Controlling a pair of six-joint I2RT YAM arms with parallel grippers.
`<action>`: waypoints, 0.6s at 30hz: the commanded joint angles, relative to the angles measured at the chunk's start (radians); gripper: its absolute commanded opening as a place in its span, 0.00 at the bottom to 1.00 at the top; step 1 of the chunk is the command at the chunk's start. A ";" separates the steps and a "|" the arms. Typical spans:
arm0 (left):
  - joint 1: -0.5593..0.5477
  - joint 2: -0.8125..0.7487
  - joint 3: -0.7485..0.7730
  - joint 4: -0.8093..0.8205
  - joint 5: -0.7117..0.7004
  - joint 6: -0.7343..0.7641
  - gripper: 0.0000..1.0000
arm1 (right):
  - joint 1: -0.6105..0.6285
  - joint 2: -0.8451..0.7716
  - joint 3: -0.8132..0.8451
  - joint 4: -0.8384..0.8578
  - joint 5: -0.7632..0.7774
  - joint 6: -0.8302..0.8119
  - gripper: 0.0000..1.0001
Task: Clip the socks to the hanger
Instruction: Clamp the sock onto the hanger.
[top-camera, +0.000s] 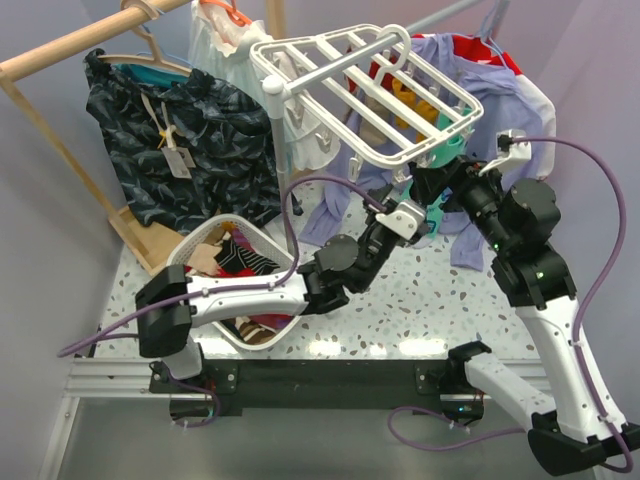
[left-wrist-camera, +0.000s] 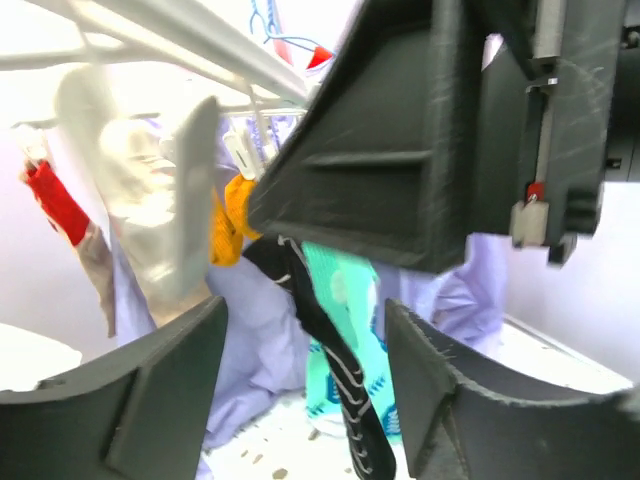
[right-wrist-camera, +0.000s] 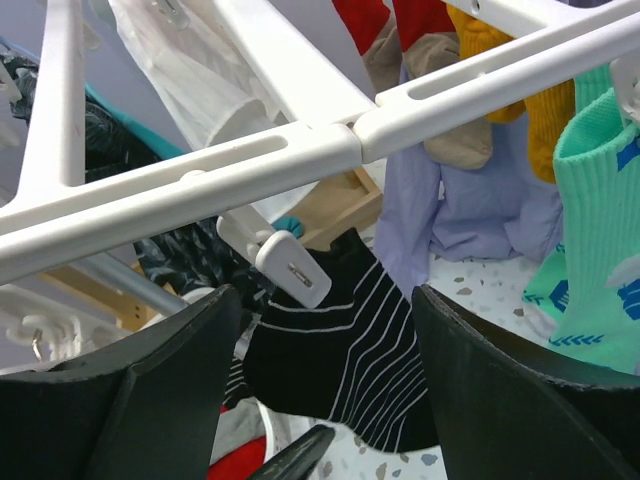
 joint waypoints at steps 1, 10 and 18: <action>-0.004 -0.164 -0.097 -0.012 0.083 -0.130 0.72 | 0.006 -0.023 0.033 0.003 0.007 -0.027 0.73; 0.008 -0.379 -0.263 -0.170 0.270 -0.334 0.85 | 0.004 -0.035 0.030 -0.001 -0.002 -0.042 0.74; 0.169 -0.412 -0.305 -0.118 0.472 -0.449 0.75 | 0.004 -0.048 0.023 -0.024 -0.004 -0.065 0.73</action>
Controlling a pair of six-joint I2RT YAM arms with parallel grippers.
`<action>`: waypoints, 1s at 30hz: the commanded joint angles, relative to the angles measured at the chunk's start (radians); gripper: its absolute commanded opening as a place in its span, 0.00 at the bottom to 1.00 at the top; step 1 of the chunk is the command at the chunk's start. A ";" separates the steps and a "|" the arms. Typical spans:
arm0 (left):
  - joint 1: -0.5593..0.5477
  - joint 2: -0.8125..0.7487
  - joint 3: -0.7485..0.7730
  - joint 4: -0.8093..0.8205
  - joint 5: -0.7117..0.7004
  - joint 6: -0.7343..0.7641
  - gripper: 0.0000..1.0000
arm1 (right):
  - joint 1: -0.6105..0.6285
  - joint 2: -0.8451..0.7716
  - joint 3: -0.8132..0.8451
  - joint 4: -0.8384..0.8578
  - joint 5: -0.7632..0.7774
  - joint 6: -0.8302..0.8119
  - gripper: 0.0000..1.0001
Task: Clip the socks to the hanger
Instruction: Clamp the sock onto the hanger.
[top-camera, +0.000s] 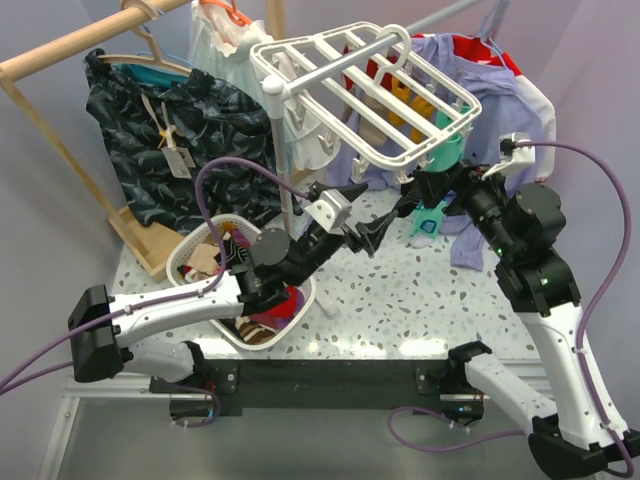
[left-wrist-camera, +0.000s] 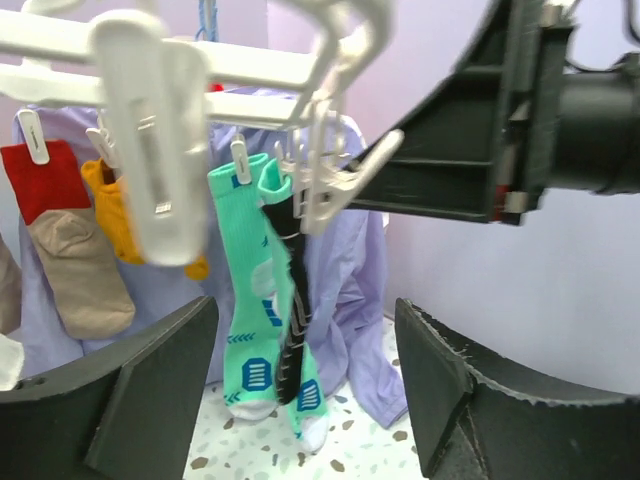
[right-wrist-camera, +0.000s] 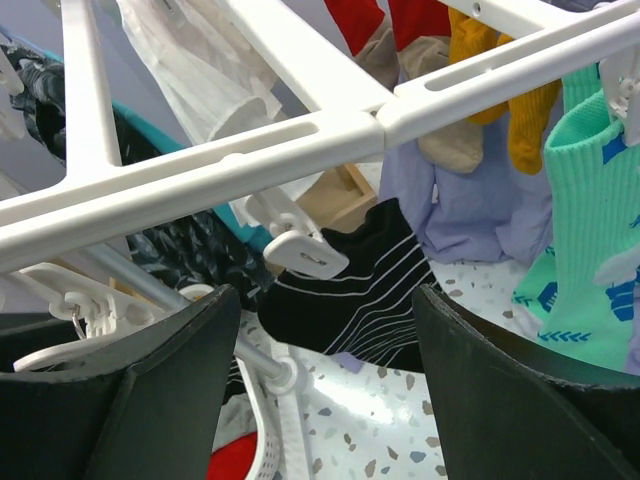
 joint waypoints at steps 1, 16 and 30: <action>0.078 -0.013 -0.017 0.056 0.162 -0.101 0.73 | 0.004 -0.024 0.021 -0.011 -0.019 -0.049 0.73; 0.111 0.099 0.075 0.100 0.227 -0.098 0.66 | 0.006 -0.124 0.033 -0.046 -0.185 -0.176 0.73; 0.108 0.117 0.111 0.041 0.168 -0.081 0.66 | 0.004 -0.066 0.081 0.090 -0.312 -0.055 0.69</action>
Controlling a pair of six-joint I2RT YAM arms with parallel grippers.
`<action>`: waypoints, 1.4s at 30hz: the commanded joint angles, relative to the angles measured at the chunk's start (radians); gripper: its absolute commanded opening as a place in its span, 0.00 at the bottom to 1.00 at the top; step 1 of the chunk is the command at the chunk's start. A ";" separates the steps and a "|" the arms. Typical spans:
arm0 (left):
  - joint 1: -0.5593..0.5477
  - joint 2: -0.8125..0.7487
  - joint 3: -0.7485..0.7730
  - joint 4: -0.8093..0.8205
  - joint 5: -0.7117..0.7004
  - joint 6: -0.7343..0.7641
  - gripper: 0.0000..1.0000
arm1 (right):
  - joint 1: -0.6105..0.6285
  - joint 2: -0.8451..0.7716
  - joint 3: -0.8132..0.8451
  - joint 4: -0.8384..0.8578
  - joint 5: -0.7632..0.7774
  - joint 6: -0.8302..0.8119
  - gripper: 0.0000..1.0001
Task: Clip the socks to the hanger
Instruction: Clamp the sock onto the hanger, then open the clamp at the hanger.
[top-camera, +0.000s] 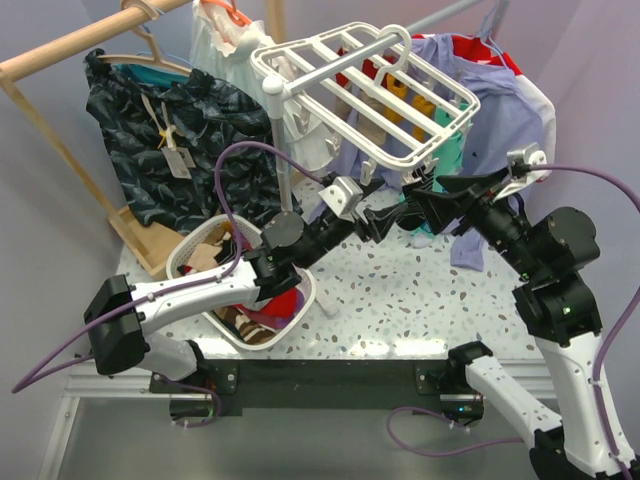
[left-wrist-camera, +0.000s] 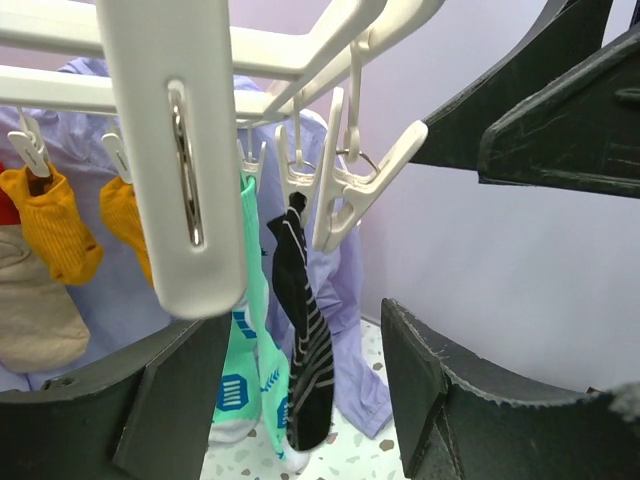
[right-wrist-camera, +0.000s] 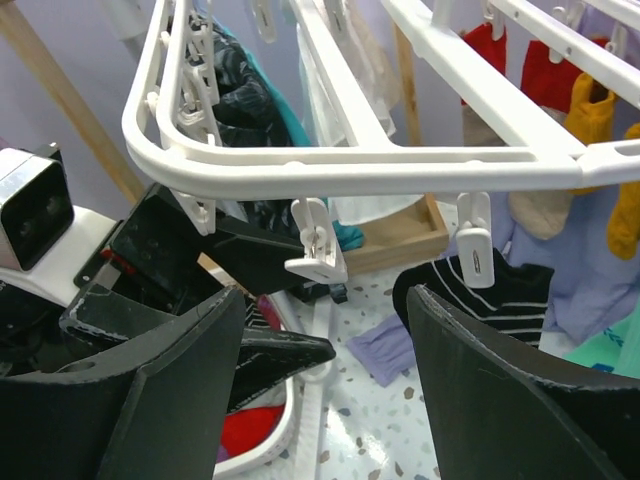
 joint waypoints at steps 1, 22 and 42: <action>0.001 0.005 0.059 0.008 -0.030 0.006 0.66 | 0.003 0.042 0.049 0.091 -0.061 0.057 0.68; -0.007 -0.012 0.024 0.034 -0.028 0.047 0.66 | 0.001 0.080 0.017 0.068 0.082 0.093 0.42; -0.076 0.072 -0.019 0.344 -0.054 0.375 0.67 | 0.001 0.077 0.042 0.032 0.104 0.056 0.04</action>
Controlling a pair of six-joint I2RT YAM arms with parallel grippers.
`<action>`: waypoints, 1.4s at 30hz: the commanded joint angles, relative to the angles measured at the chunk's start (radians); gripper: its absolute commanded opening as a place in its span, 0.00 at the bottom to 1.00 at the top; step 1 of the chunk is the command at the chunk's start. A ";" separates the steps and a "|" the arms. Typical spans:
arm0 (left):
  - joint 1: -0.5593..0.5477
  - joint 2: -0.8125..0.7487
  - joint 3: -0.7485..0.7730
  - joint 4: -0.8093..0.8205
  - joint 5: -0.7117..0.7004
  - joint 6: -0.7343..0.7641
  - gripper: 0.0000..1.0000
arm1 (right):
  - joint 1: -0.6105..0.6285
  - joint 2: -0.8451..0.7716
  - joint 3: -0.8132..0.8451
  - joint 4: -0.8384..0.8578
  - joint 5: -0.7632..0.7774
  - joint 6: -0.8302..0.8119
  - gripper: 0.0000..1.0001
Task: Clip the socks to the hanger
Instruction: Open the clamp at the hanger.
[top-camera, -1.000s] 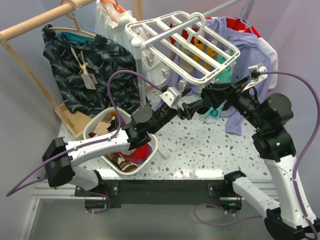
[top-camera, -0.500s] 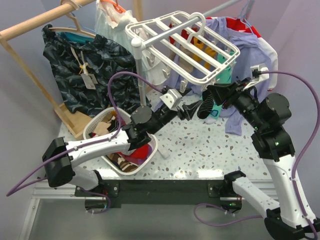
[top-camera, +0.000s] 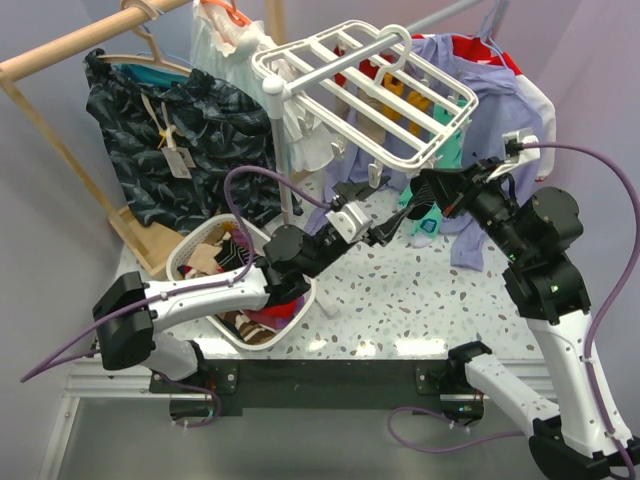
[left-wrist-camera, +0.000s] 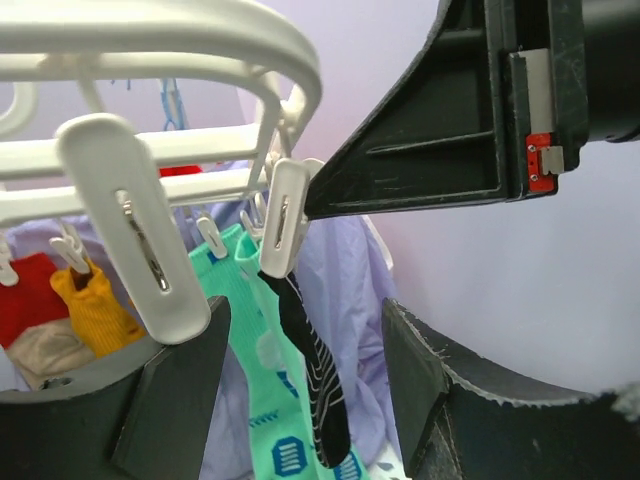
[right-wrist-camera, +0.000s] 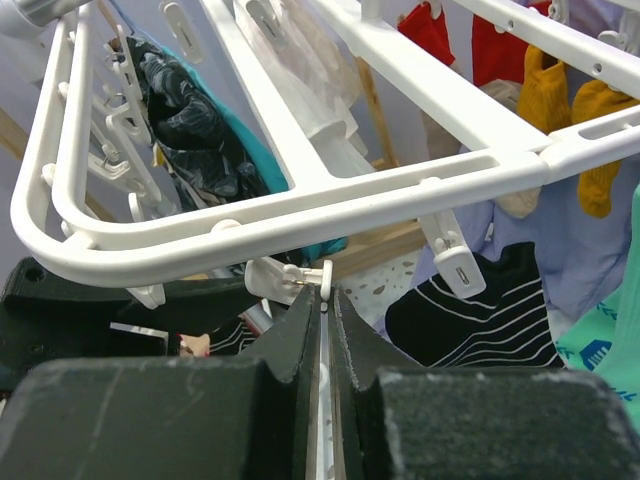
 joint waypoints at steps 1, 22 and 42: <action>-0.028 0.052 0.005 0.178 -0.066 0.172 0.67 | 0.003 -0.002 0.030 -0.003 0.003 -0.019 0.04; 0.018 0.115 0.137 0.112 -0.007 0.074 0.49 | 0.003 -0.010 0.036 -0.026 -0.035 -0.047 0.00; 0.022 0.129 0.177 0.029 -0.008 0.034 0.10 | 0.001 -0.007 0.044 -0.024 -0.054 -0.030 0.04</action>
